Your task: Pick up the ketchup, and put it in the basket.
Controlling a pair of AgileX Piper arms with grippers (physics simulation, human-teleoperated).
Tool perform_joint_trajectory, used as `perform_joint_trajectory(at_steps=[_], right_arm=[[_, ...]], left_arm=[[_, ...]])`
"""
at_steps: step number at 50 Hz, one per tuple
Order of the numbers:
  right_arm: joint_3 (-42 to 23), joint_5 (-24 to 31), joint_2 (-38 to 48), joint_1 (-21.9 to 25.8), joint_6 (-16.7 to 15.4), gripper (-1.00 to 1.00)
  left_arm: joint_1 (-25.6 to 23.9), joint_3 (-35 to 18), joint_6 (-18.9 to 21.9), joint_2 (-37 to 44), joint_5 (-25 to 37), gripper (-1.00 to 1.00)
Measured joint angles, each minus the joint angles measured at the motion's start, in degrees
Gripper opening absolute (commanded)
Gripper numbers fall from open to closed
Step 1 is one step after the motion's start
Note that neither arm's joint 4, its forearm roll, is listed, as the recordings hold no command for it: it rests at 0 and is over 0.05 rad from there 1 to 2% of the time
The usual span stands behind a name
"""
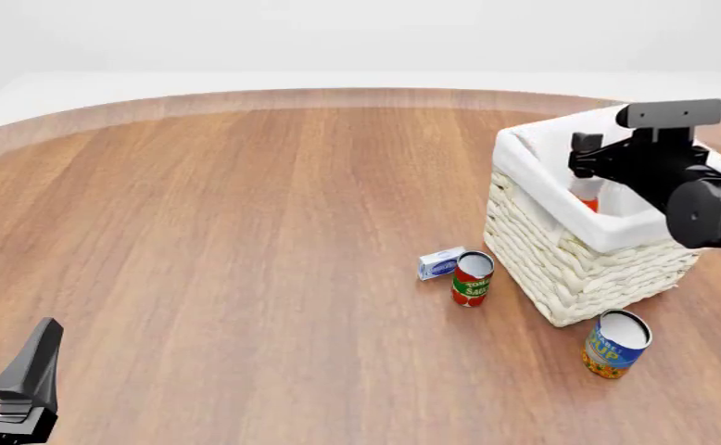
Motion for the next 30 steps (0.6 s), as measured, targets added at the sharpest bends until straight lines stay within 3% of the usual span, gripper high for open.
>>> perform_joint_trajectory(at_steps=[30], right_arm=[[0.09,-1.27,-2.39,1.96,-0.84,1.00]], left_arm=[[0.00,0.00,0.00,0.00,0.00,1.00]])
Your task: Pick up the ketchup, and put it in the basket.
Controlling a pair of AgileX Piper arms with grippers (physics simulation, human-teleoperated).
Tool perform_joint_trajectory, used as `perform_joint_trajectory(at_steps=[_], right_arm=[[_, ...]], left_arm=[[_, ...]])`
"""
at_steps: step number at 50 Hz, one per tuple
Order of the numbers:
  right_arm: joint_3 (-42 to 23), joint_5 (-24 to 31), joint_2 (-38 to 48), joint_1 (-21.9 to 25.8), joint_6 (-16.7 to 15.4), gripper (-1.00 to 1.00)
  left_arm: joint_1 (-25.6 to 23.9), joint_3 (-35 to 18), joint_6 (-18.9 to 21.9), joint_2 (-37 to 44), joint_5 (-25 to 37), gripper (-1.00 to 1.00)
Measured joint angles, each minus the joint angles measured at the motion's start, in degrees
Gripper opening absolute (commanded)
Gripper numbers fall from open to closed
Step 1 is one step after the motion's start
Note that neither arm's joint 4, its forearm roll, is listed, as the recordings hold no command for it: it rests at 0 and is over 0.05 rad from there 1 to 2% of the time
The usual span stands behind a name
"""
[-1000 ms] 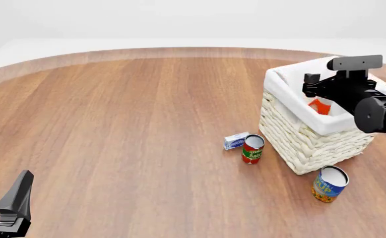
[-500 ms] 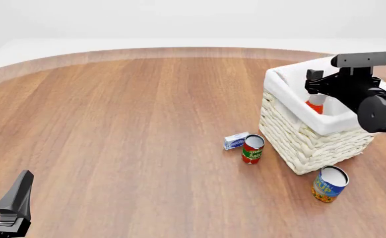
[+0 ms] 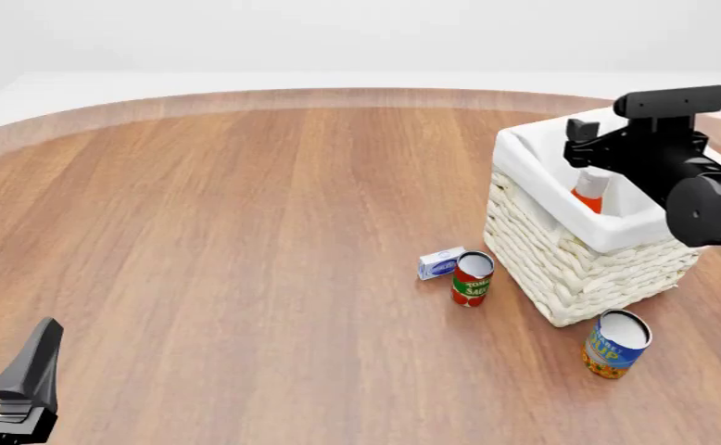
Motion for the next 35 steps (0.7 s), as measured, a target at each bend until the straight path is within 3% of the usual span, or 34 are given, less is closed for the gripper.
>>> perform_joint_trajectory(at_steps=[14,35], right_arm=[[-0.28,-0.39,-0.30,1.56,-0.52,1.00],[2.64,-6.87,1.72,7.35,-0.15,1.00]], left_arm=[[0.00,0.00,0.00,0.00,0.00,1.00],[0.00,0.00,0.00,0.00,0.00,1.00]])
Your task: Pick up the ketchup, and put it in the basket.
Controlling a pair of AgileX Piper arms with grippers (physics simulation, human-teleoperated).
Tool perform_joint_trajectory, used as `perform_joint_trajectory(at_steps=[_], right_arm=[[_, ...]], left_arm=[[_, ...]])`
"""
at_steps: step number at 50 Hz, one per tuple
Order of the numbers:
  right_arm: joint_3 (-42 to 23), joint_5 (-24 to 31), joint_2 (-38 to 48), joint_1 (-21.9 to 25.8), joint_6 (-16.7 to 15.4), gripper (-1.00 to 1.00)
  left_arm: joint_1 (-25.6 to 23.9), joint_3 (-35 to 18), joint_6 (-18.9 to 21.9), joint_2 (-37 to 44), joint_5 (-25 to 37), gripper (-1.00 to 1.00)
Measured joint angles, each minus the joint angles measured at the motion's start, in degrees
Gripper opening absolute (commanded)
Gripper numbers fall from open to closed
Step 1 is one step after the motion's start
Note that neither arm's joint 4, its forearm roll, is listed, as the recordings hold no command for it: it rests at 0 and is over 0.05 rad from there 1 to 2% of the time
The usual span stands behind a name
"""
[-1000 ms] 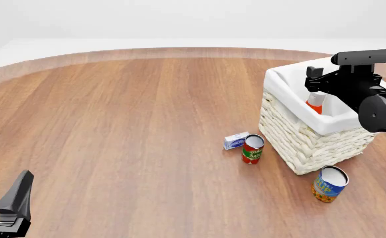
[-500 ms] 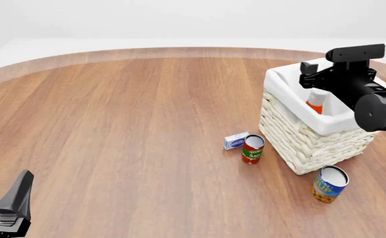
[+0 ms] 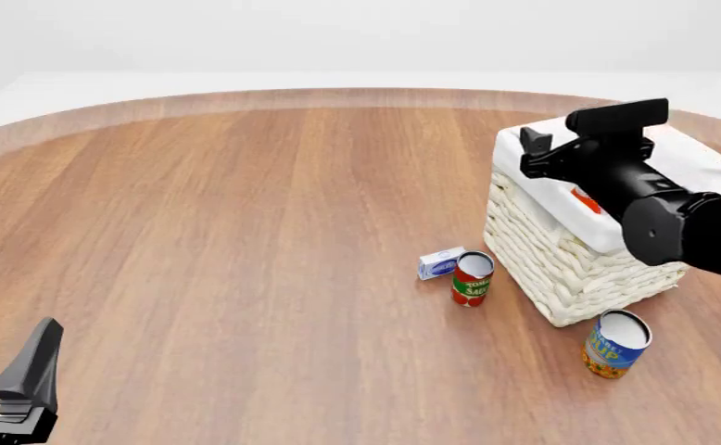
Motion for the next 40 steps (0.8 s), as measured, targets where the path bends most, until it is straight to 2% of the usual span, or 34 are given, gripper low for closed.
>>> perform_joint_trajectory(at_steps=[26,40], right_arm=[[1.30,-2.73,-0.30,5.60,0.07,1.00],[1.87,-4.81,0.78,11.16,-1.83,1.00]], left_arm=[[0.00,0.00,0.00,0.00,0.00,1.00],[0.00,0.00,0.00,0.00,0.00,1.00]])
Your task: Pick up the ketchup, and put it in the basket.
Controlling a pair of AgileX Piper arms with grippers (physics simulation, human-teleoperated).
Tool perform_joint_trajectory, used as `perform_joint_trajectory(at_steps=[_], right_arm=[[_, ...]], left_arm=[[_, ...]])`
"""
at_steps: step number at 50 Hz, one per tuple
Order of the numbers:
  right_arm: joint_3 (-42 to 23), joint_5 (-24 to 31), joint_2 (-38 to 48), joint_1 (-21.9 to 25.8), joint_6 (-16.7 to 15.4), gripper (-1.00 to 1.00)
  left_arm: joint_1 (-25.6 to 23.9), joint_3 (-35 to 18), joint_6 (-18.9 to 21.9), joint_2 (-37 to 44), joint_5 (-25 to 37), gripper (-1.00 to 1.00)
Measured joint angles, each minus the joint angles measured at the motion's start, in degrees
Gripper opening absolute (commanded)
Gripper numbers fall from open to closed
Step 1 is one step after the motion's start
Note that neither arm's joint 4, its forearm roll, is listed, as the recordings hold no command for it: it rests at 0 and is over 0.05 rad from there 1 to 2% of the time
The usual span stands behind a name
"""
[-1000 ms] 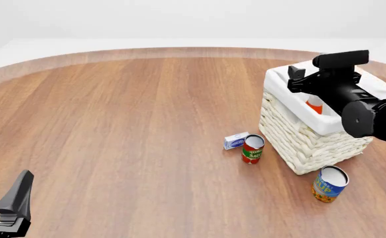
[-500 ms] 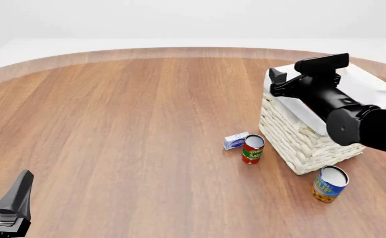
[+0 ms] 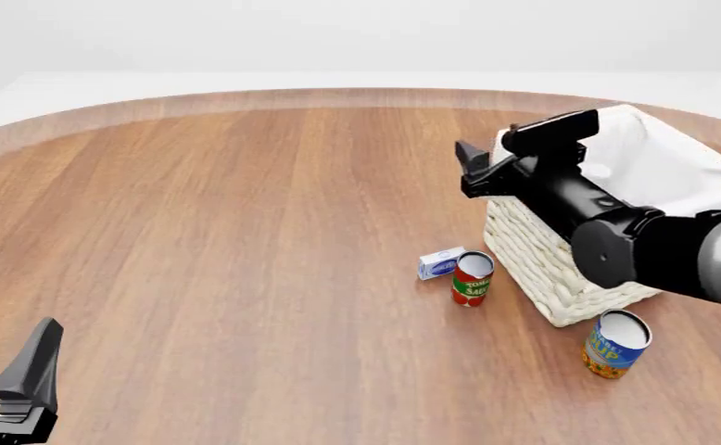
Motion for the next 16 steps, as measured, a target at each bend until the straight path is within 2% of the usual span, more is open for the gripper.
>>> perform_joint_trajectory(at_steps=[16], right_arm=[[-0.94,-0.24,1.55,5.47,-1.85,1.00]], left_arm=[[0.00,0.00,0.00,0.00,0.00,1.00]])
